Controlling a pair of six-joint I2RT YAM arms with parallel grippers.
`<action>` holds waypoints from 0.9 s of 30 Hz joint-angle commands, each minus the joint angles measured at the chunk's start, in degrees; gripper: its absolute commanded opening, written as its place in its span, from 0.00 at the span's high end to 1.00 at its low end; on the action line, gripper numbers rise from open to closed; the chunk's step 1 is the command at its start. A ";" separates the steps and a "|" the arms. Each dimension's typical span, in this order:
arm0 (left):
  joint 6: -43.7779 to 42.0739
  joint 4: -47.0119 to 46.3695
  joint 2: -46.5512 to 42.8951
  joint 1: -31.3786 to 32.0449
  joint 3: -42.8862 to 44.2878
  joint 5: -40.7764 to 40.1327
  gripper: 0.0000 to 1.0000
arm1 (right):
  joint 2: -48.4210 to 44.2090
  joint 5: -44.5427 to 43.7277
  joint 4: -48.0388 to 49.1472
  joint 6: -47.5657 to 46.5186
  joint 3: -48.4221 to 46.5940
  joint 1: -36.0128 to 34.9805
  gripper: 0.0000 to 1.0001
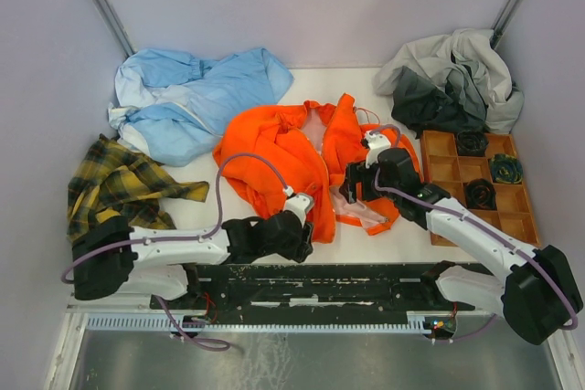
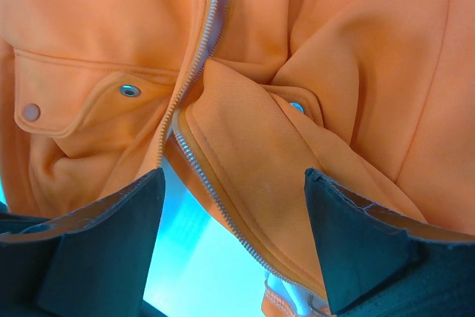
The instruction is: Zip up the jacket
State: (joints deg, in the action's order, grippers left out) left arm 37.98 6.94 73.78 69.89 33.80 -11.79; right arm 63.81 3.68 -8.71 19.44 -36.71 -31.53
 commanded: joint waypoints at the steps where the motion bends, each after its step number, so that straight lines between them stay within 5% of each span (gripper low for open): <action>1: -2.38 3.79 -8.55 0.51 2.82 -1.34 0.40 | -0.41 -1.47 -3.27 -0.55 -4.47 -0.38 0.16; 13: -1.40 9.45 -14.84 -2.13 6.98 -5.36 0.21 | -3.72 -3.56 -19.14 -0.76 -8.47 -0.32 0.13; 18: 1.78 11.63 -8.90 -11.20 7.90 -9.70 0.20 | -3.76 -11.36 -21.87 1.18 -7.50 -0.33 0.06; 27: 0.64 1.17 5.35 -19.18 9.28 -9.39 0.20 | -0.01 -16.63 -22.40 0.84 -6.51 -0.38 0.01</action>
State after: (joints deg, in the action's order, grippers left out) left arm 37.74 14.55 75.02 52.84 39.92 -19.64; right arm 61.28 -10.50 -31.86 19.84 -43.00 -31.53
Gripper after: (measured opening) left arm 0.798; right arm 0.990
